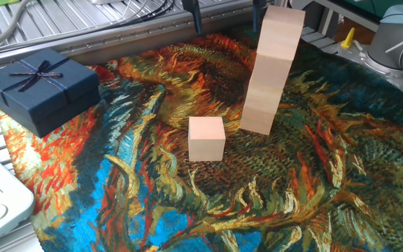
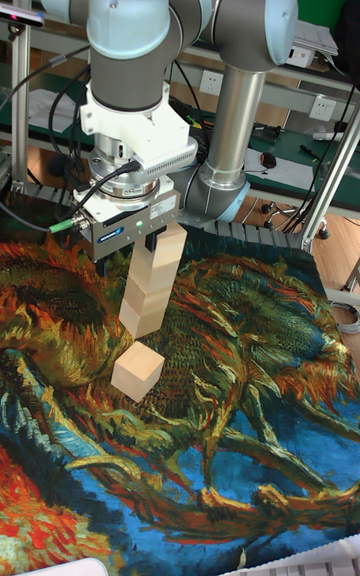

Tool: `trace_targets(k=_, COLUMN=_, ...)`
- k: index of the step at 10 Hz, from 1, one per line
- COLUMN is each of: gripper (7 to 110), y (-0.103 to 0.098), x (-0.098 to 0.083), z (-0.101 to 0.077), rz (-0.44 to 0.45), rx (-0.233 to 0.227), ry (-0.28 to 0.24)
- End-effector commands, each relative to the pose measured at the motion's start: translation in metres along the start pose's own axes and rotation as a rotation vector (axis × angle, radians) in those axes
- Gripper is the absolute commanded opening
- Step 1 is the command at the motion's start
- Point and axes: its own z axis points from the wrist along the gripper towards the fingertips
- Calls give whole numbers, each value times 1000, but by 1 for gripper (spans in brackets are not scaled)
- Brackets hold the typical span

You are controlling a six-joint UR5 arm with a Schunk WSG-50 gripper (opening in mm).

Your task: Stack the blocks in a vertical line of five

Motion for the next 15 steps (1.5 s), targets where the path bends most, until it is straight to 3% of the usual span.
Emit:
trace_targets(k=1, gripper=88, y=3, x=-4, z=-1, rz=-4, rx=-7, ry=-15)
trace_targets(k=9, gripper=88, y=5, x=-6, z=0, rz=-9, rx=-13, ry=-19)
trace_targets(k=12, gripper=88, y=-6, x=-3, z=1, rz=-22, rx=24, ry=-1)
trace_targets(k=14, gripper=88, y=-20, x=2, z=1, rz=-19, rx=76, ry=20)
trace_targets(k=15, gripper=88, y=-29, x=7, z=-6, rz=6, rx=128, ry=25)
